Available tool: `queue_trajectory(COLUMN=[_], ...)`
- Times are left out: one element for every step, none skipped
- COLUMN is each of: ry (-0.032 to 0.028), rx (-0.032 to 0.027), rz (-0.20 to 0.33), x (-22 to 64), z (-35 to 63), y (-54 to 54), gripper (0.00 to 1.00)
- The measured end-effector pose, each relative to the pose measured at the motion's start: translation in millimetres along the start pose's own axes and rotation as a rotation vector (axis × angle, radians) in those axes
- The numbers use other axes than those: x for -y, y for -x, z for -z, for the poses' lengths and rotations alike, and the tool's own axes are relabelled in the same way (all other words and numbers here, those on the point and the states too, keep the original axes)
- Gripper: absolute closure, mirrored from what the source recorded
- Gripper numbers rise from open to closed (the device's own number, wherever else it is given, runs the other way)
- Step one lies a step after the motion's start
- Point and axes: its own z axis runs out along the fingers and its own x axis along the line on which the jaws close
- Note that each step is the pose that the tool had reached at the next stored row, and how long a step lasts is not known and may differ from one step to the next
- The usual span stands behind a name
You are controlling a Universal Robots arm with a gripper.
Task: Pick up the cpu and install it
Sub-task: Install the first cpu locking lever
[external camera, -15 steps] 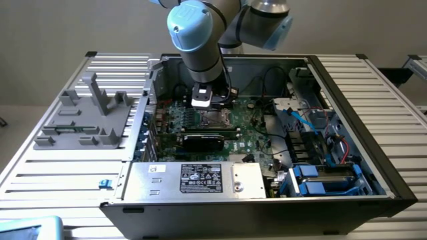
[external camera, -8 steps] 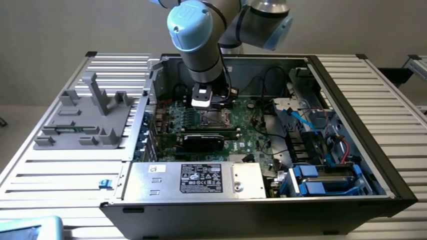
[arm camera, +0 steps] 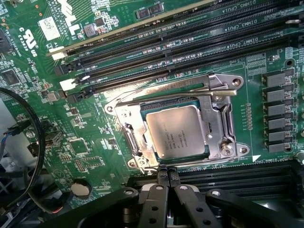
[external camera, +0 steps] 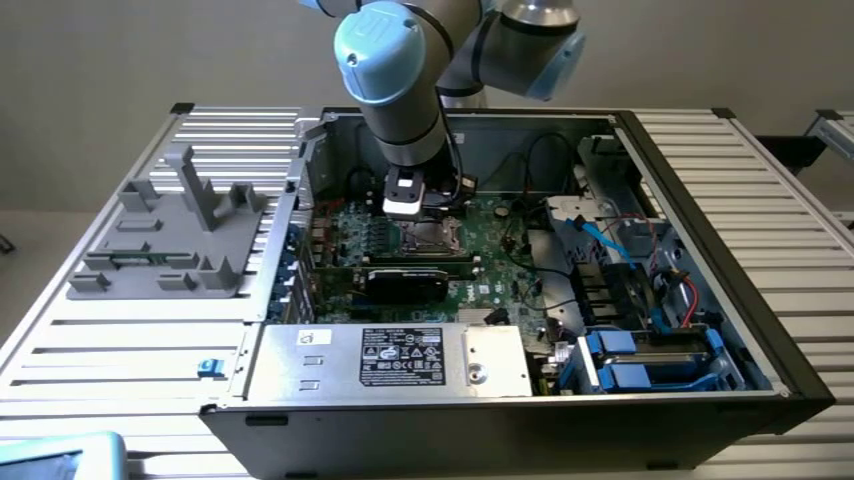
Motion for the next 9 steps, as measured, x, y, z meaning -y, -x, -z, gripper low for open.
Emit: queue_trajectory(ry=[0.0, -0.0001, -0.0002, -0.0004, -0.0005, -0.0007, -0.0009, -0.0009, -0.0009], rx=[-0.0002, -0.0005, -0.0008, -0.0011, -0.0013, -0.0014, -0.0015, -0.0015, -0.0016], rz=[0.0, 0.0, 0.0, 0.0, 0.0, 0.0, 0.0, 0.0, 0.0], x=[0.0, 0.0, -0.1, 0.0, 0.0, 0.0, 0.0, 0.0, 0.0], z=[0.0, -0.1, -0.2, -0.2, -0.2, -0.2, -0.3, -0.2, -0.3], y=[0.0, 0.0, 0.0, -0.1, -0.1, -0.1, -0.1, -0.2, -0.2], gripper=[0.89, 0.89, 0.89, 0.89, 0.89, 0.89, 0.89, 0.89, 0.89])
